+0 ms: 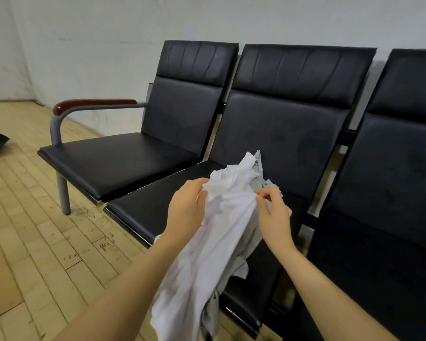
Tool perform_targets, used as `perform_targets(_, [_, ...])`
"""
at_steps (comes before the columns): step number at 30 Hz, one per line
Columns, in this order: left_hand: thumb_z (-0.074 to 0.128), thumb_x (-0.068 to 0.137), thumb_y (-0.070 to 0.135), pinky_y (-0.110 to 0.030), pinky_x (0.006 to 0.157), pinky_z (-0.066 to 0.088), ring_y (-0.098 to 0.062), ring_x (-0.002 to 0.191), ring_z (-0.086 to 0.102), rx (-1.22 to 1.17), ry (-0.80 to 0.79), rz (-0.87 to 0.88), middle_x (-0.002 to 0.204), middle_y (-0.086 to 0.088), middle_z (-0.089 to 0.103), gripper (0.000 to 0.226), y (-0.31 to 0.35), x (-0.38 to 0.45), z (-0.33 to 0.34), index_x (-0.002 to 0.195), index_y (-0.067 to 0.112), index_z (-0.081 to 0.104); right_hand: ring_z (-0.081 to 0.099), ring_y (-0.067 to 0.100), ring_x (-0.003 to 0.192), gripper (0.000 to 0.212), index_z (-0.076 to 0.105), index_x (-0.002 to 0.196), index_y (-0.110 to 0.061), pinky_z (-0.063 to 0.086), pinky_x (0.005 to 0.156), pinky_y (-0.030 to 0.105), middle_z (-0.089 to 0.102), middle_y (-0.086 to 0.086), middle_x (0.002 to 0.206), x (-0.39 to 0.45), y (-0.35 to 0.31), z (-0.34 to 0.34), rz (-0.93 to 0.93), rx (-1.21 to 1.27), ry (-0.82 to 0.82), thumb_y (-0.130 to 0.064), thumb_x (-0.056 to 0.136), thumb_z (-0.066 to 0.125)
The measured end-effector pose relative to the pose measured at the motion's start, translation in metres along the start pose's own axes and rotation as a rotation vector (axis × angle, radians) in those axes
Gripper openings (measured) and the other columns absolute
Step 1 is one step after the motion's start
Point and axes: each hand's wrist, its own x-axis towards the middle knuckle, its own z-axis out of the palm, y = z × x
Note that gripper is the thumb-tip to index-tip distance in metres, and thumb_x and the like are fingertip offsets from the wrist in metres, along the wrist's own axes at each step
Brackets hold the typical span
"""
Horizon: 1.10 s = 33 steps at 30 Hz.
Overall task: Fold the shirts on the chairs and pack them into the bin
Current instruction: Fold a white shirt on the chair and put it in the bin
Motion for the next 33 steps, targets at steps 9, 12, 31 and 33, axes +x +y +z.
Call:
perform_targets(9, [0.05,0.095,0.006,-0.038,0.086,0.046,-0.025,0.092,0.058,-0.077,0.077,0.231,0.108,-0.005,0.062,0.029,0.058,0.034,-0.023,0.122,0.01,0.059,0.043,0.001,0.061,0.009,0.048,0.09,-0.012,0.041,0.059,0.016,0.05,-0.002,0.074,0.012,-0.052,-0.07,-0.115,0.122,0.177,-0.01,0.098,0.047])
perform_targets(12, [0.05,0.096,0.006,-0.029,0.08,0.047,-0.017,0.084,0.055,-0.196,0.057,0.267,0.101,0.0,0.057,0.029,0.081,0.035,-0.02,0.123,0.011,0.058,0.045,0.003,0.062,0.009,0.048,0.09,-0.014,0.042,0.059,0.017,0.05,-0.001,0.074,0.012,-0.06,-0.101,-0.132,0.101,0.229,-0.013,0.098,0.047])
perform_targets(31, [0.032,0.102,0.011,0.003,0.072,0.032,-0.004,0.087,0.046,-0.522,-0.344,0.454,0.113,0.004,0.039,0.032,0.272,-0.015,0.068,0.131,0.013,0.045,0.05,0.009,0.072,0.005,0.052,0.091,-0.011,0.041,0.064,0.018,0.055,0.002,0.08,-0.064,-0.047,-0.316,0.039,-0.085,0.643,-0.009,0.095,0.05])
perform_targets(33, [0.036,0.102,0.013,0.004,0.073,0.031,-0.001,0.088,0.046,-0.553,-0.344,0.424,0.114,0.005,0.042,0.03,0.282,-0.023,0.081,0.129,0.014,0.048,0.051,0.012,0.073,0.004,0.052,0.092,-0.008,0.041,0.065,0.02,0.056,0.008,0.083,-0.074,-0.037,-0.33,0.06,-0.097,0.649,-0.009,0.095,0.05])
